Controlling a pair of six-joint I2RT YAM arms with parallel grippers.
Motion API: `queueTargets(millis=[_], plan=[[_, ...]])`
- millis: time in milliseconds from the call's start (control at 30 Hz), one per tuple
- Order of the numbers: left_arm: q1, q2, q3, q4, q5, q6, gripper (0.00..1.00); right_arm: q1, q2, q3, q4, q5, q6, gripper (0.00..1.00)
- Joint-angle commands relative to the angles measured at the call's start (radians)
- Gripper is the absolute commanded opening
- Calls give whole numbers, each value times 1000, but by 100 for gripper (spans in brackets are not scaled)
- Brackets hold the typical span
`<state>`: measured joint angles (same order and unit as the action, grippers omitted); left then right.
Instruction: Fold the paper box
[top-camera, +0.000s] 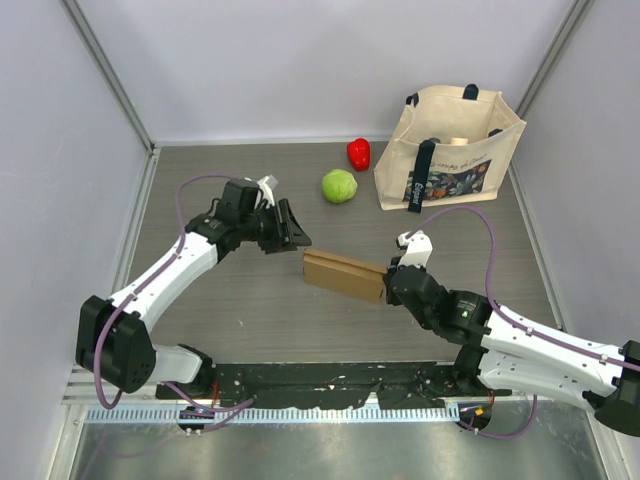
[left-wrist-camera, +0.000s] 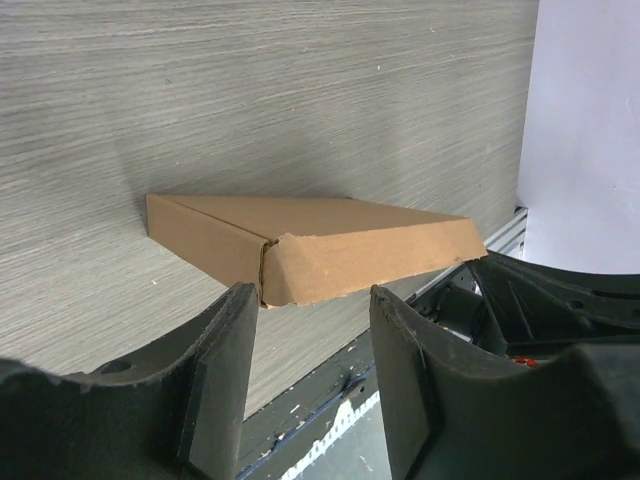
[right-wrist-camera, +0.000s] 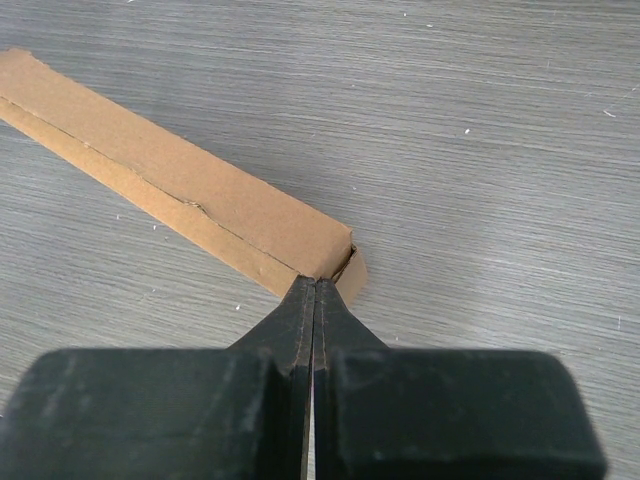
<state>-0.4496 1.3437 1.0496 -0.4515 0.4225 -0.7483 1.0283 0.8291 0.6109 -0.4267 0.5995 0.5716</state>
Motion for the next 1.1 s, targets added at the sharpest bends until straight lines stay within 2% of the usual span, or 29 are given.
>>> queueTargets(millis=[0,200,500,600,633,700,733,833,933,967,1067], plan=[[-1,0,-25,59,22,3,52,3,11,0,-46,-30,-6,1],[0,23,-49,76,13,30,51,3,19,6,-50,-38,-10,1],[-1,37,-154,128,15,38,27,3,31,10,-47,-59,10,1],[0,35,-178,146,16,30,23,1,42,35,-82,-88,40,15],[-1,34,-180,145,16,32,22,1,45,49,-96,-113,45,24],[0,32,-181,145,15,32,22,1,41,96,-138,-186,44,33],[-1,31,-181,145,13,32,21,1,21,108,-150,-207,48,42],[0,26,-178,142,13,32,21,-20,-22,147,-185,-268,68,53],[0,20,-177,139,16,29,22,-86,-42,185,-225,-311,135,60],[0,20,-177,137,18,27,22,-161,-27,197,-230,-338,149,61],[0,8,-178,135,18,24,23,-276,-1,199,-222,-455,194,61]])
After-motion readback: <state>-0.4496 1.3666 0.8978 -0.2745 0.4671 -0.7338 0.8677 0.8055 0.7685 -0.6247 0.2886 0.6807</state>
